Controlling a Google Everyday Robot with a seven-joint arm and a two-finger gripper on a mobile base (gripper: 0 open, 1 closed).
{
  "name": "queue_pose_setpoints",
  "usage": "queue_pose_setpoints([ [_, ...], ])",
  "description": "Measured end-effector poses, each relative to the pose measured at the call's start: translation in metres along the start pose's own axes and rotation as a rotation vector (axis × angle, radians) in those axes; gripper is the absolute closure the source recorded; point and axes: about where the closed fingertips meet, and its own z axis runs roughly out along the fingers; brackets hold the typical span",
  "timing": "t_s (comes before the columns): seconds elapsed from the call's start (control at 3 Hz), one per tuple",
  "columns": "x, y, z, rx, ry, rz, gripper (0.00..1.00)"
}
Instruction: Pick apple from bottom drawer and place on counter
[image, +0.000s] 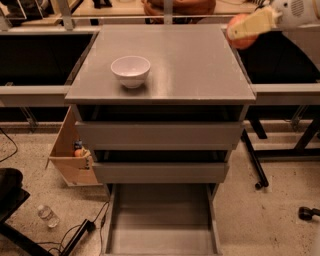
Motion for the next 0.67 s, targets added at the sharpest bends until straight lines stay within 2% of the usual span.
queue_pose_setpoints([
  [0.33,-0.050,-0.022,0.036,0.067,-0.048,0.013,1.00],
  [0.67,-0.080,-0.032,0.076,0.120,-0.052,0.030,1.00],
])
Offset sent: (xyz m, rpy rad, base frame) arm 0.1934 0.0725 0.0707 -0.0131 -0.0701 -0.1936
